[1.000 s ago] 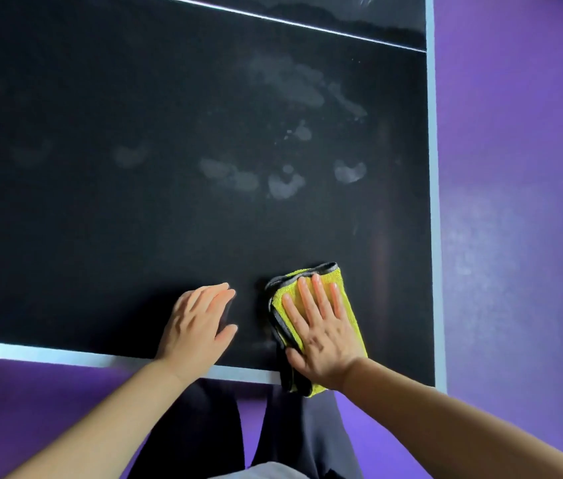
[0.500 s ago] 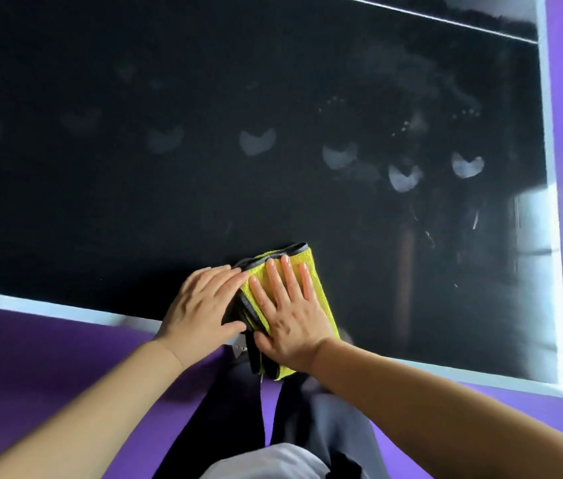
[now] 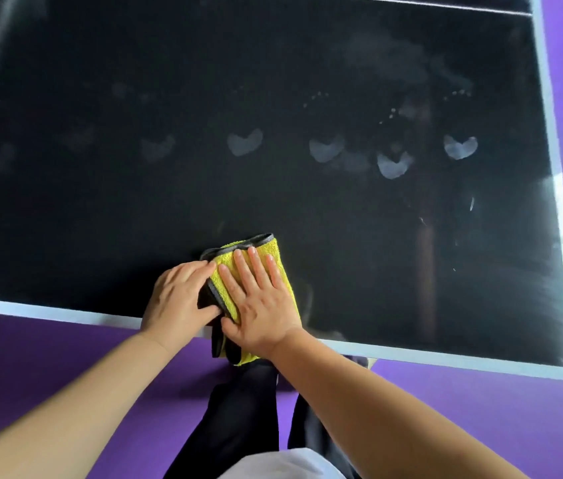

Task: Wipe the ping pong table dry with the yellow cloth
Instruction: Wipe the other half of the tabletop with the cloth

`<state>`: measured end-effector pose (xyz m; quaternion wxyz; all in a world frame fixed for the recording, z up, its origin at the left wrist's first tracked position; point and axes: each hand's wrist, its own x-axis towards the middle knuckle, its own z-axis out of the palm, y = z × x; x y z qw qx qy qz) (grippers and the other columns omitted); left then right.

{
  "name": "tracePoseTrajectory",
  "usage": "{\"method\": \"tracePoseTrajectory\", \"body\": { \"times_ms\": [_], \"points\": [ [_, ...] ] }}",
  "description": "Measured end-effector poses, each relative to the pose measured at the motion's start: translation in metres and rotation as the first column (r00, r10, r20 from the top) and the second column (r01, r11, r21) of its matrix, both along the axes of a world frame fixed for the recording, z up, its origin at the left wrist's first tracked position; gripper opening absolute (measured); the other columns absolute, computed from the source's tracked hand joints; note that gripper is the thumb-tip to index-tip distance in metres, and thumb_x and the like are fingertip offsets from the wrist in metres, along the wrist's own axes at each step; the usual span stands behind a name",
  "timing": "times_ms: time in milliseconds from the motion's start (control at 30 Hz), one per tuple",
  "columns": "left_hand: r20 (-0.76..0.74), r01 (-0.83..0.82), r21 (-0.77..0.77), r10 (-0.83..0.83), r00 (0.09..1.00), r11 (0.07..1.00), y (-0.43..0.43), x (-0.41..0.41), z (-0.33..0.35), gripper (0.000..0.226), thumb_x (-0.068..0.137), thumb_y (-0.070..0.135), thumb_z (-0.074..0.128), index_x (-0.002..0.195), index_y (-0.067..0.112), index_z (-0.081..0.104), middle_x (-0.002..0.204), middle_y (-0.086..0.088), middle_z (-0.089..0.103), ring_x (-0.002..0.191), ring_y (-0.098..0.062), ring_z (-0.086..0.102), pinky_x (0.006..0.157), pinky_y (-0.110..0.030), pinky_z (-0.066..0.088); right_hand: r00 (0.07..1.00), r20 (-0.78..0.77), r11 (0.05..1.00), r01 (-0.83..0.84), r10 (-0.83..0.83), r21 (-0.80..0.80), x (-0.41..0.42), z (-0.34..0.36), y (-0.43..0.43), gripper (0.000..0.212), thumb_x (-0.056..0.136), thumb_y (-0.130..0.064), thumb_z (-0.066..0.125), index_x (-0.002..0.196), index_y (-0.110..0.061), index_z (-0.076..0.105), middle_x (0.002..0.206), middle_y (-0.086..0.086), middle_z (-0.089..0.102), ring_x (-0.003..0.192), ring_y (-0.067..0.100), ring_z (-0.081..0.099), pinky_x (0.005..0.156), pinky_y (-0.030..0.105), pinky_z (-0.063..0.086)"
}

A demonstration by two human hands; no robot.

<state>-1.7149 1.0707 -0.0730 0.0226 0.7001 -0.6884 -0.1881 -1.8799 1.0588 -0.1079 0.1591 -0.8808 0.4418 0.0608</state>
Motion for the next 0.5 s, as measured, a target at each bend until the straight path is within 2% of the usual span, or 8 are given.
{"method": "tracePoseTrajectory", "body": {
  "times_ms": [133, 333, 500],
  "points": [
    [-0.037, 0.071, 0.011, -0.071, 0.997, 0.997, -0.019, -0.062, 0.001, 0.071, 0.072, 0.021, 0.078, 0.136, 0.015, 0.049, 0.137, -0.005, 0.049, 0.131, -0.022, 0.038, 0.11, -0.035, 0.026, 0.995, 0.024, 0.995, 0.099, -0.099, -0.014, -0.062, 0.0, -0.001, 0.08, 0.088, -0.058, 0.032, 0.156, -0.015, 0.024, 0.162, 0.015, 0.017, 0.151, 0.034, 0.003, 0.121, 0.051, 0.003],
    [-0.021, 0.279, -0.05, -0.281, 0.96, 0.959, -0.049, -0.167, -0.006, 0.069, 0.06, 0.023, 0.084, 0.124, 0.013, 0.059, 0.122, -0.005, 0.06, 0.126, -0.024, 0.046, 0.11, -0.039, 0.023, 0.965, 0.05, 0.964, 0.26, -0.257, -0.049, -0.168, -0.004, -0.003, 0.079, 0.087, -0.058, 0.037, 0.154, -0.016, 0.03, 0.16, 0.015, 0.025, 0.15, 0.035, 0.01, 0.121, 0.052, 0.007],
    [-0.04, 0.381, -0.069, -0.384, 0.923, 0.922, -0.064, -0.265, -0.005, 0.067, 0.069, 0.025, 0.079, 0.13, 0.015, 0.054, 0.129, -0.003, 0.056, 0.131, -0.023, 0.04, 0.113, -0.038, 0.015, 0.931, 0.032, 0.928, 0.365, -0.364, -0.079, -0.26, -0.004, -0.002, 0.079, 0.087, -0.057, 0.038, 0.154, -0.016, 0.031, 0.159, 0.015, 0.027, 0.15, 0.034, 0.012, 0.119, 0.052, 0.01]
  ]
}}
